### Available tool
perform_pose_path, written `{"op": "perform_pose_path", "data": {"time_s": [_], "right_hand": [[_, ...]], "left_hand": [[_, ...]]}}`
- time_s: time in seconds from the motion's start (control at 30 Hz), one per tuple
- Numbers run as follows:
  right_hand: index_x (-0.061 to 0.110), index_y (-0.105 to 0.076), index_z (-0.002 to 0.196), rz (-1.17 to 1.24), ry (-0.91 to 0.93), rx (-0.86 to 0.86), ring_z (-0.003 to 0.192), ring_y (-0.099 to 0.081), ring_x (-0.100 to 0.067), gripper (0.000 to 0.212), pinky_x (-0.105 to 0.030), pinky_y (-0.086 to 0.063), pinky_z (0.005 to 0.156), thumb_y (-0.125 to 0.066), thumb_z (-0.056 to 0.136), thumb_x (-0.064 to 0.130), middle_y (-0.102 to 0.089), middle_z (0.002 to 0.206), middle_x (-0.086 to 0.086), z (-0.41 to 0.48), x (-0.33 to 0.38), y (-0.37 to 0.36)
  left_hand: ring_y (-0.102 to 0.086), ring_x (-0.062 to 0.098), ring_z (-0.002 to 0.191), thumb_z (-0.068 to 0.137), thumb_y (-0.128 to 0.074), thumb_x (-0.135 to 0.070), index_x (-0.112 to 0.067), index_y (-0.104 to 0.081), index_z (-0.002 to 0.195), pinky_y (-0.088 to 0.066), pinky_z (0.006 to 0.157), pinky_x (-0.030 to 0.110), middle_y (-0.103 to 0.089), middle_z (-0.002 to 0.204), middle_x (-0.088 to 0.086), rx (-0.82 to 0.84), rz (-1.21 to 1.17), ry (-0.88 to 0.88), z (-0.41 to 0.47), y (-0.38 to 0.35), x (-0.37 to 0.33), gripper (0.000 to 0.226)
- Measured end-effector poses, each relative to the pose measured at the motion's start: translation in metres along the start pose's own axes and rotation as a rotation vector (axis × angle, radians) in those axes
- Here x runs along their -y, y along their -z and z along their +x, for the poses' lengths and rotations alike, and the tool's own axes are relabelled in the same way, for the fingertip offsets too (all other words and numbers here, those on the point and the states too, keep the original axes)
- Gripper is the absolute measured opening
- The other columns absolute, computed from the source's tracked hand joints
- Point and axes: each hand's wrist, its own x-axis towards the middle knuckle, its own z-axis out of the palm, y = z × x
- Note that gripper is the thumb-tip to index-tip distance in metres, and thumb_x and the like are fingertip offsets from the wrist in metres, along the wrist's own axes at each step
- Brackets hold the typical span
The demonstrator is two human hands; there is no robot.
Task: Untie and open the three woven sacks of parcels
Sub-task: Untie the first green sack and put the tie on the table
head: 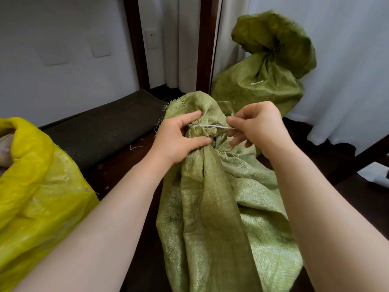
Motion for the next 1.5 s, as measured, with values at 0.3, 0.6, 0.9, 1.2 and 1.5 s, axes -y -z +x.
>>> {"op": "perform_pose_path", "data": {"time_s": [0.3,0.6,0.9,1.2,1.5], "right_hand": [[0.016,-0.072,0.097,-0.274,0.476,-0.465,0.087,-0.054,-0.011,0.027,-0.024,-0.039,0.07,-0.051,0.082,0.006,-0.063,0.1,0.001,-0.013,0.035,0.006],[0.01,-0.068,0.078,-0.063,0.019,0.156,0.062,-0.069,-0.021,0.01,-0.039,-0.058,0.08,-0.062,0.087,0.009,-0.072,0.069,-0.012,-0.013,0.03,-0.017],[0.001,-0.071,0.072,0.018,0.006,0.102,0.066,-0.073,-0.028,0.007,-0.044,-0.06,0.072,-0.066,0.076,0.005,-0.072,0.066,-0.016,-0.006,0.018,-0.023],[-0.012,-0.064,0.084,0.35,-0.161,0.13,0.06,-0.067,-0.029,0.011,-0.032,-0.061,0.063,-0.065,0.076,-0.004,-0.064,0.068,-0.021,-0.006,0.008,-0.033],[-0.003,-0.065,0.077,0.381,-0.124,0.105,0.046,-0.064,-0.012,0.003,-0.02,-0.057,0.05,-0.067,0.08,-0.003,-0.065,0.064,-0.015,0.001,-0.002,-0.016]], "left_hand": [[-0.043,0.003,0.126,0.066,-0.083,-0.013,-0.021,-0.054,0.13,-0.03,0.11,0.022,-0.053,0.134,-0.007,-0.036,0.129,-0.044,-0.001,-0.008,0.002,0.071],[-0.042,-0.005,0.119,0.069,-0.081,-0.013,-0.021,-0.054,0.131,-0.031,0.1,0.012,-0.055,0.134,-0.006,-0.064,0.168,-0.137,-0.002,-0.01,0.003,0.068],[-0.046,0.006,0.125,0.07,-0.08,-0.008,-0.017,-0.052,0.132,-0.03,0.101,0.013,-0.055,0.134,-0.001,-0.048,0.228,-0.159,-0.002,-0.013,0.008,0.069],[-0.046,0.003,0.123,0.07,-0.08,-0.007,-0.015,-0.055,0.129,-0.032,0.1,0.009,-0.057,0.132,-0.001,-0.051,0.184,-0.109,-0.005,-0.013,0.01,0.064],[-0.042,-0.002,0.087,0.071,-0.065,-0.035,-0.04,-0.069,0.092,-0.03,0.086,0.006,-0.048,0.102,-0.009,-0.043,0.344,-0.223,0.0,0.0,-0.011,0.022]]}}
